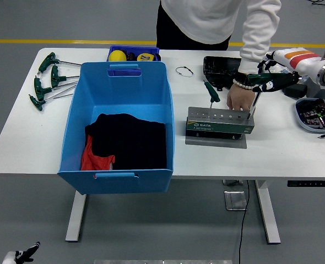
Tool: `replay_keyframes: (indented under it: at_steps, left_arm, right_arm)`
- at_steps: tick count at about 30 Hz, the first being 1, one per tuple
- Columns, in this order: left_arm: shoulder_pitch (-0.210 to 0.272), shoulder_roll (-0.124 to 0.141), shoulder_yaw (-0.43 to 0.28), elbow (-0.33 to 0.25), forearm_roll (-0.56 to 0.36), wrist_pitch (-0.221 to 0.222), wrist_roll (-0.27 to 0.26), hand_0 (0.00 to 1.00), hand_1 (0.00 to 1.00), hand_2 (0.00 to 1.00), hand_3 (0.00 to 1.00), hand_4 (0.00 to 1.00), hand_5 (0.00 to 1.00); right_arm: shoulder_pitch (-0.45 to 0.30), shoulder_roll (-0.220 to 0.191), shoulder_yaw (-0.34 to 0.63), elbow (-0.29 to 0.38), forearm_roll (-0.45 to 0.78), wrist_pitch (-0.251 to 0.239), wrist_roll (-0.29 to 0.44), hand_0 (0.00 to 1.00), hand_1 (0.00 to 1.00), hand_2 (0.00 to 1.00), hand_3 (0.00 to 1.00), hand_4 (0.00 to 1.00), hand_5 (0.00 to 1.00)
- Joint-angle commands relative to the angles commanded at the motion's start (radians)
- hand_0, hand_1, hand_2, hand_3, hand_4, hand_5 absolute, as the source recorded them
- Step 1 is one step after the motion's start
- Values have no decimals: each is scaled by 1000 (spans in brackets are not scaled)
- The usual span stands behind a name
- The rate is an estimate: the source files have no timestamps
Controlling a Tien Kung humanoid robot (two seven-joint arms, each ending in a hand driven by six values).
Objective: Lift tool from toolbox,place it in box,lift tool from toolbox,place it in box
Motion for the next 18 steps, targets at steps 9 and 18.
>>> replay_keyframes:
  at_steps: [9,18]
  left_arm:
    - [0,-1,-4,0,-3,4,-4,697,596,684,701,755,694]
    - [-1,-1,-1,0,-4,3,-2,697,596,685,701,755,694]
  right_arm:
    - [7,11,-15,-63,-5,34,8,496,475,447,592,998,716]
    - [8,14,-28,-71,-2,42,3,410,415,397,491,998,715]
